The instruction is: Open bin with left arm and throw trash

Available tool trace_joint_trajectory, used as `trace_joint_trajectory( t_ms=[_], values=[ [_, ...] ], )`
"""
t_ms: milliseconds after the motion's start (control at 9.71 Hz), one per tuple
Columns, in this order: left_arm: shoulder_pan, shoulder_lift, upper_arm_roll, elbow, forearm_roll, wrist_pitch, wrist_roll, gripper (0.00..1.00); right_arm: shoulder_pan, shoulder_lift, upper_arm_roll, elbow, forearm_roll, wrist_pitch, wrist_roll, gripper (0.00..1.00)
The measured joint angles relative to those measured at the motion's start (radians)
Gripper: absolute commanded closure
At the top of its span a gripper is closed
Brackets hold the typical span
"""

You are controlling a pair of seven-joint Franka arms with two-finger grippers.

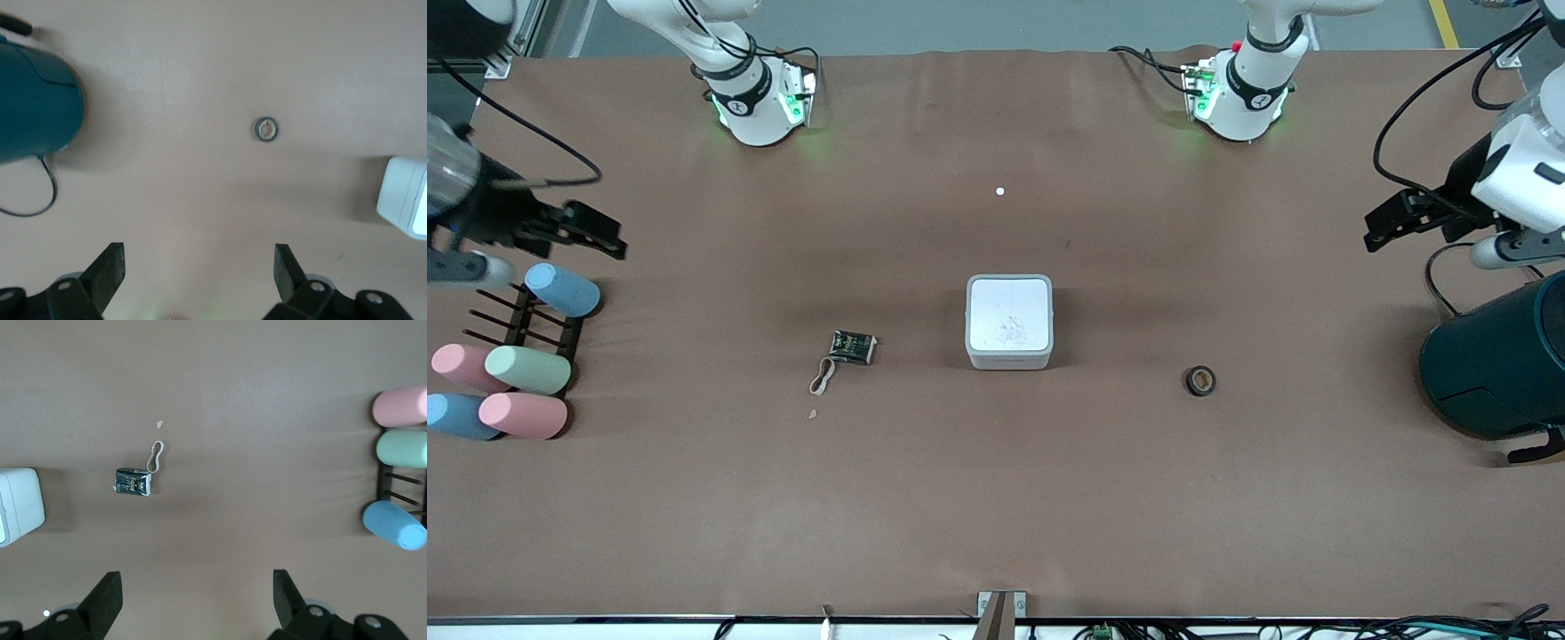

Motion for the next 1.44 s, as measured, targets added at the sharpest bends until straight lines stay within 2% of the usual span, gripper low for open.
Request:
trace_joint_trajectory(
  t_ms=[103,206,309,412,618,824,1029,1235,1441],
  values=[
    [-0.002,0.016,-0.002,-0.004,0.000,-0.003,0.002,0.56,0.001,0.022,0.000,-0.002,0.018,0.012,0.000,0.01],
    [-0.013,0.043,-0.013,-0.007,-0.004,-0.002,0.010,0.83,0.002,0.033,0.000,-0.008,0.032,0.021,0.000,0.01],
    [-0.042,0.083,-0.043,-0.009,-0.011,0.010,0.011,0.96,0.008,0.036,0.000,-0.031,0.039,0.045,0.005,0.01],
    [-0.088,0.138,-0.084,-0.012,-0.024,0.068,0.006,1.00,0.017,0.038,0.001,-0.075,0.043,0.096,0.025,0.00],
    [-0.198,0.273,-0.144,-0.013,-0.069,0.284,-0.036,1.00,0.061,0.043,0.001,-0.203,0.046,0.242,0.105,0.01],
    [-0.290,0.395,-0.150,-0.011,-0.139,0.486,-0.094,1.00,0.142,0.045,0.004,-0.340,0.046,0.414,0.227,0.00],
    [-0.381,0.499,-0.151,-0.010,-0.175,0.685,-0.174,1.00,0.218,0.046,0.006,-0.504,0.046,0.651,0.302,0.01],
    [-0.458,0.579,-0.151,-0.007,-0.175,0.810,-0.246,1.00,0.279,0.058,0.006,-0.696,0.047,0.943,0.349,0.01],
    [-0.474,0.618,-0.151,-0.002,-0.175,0.840,-0.255,1.00,0.318,0.116,0.006,-0.792,0.047,1.093,0.392,0.01]
  ],
)
